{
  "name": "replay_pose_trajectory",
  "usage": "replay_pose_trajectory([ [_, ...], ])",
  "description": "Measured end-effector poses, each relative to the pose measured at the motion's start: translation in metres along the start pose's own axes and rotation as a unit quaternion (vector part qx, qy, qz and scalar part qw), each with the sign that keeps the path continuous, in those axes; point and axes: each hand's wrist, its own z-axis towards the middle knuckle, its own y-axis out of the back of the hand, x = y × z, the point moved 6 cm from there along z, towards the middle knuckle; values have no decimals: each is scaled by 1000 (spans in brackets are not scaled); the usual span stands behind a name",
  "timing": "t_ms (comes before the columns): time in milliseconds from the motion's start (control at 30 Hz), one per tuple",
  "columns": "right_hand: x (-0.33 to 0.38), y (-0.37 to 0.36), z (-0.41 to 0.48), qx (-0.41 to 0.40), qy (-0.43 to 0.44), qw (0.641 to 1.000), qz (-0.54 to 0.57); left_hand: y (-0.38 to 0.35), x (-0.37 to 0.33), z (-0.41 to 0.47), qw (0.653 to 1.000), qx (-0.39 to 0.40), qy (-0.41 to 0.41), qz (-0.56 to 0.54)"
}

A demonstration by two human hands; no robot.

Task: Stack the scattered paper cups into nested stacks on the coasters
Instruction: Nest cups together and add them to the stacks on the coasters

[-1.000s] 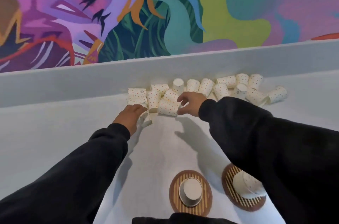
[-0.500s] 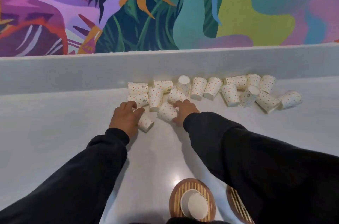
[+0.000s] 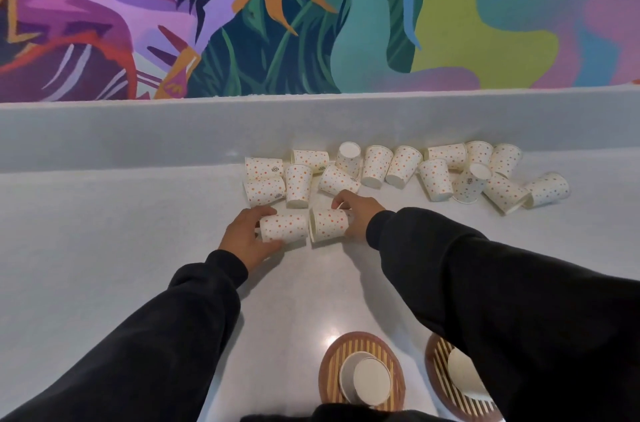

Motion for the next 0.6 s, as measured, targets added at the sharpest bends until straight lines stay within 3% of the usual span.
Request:
replay_pose_trajectory([
  [367, 18, 6, -7, -22, 82, 995, 60, -16, -19, 1, 989, 37, 52, -130],
  [600, 19, 0, 0, 17, 87, 988, 127, -26, -23, 9, 967, 38, 89, -236],
])
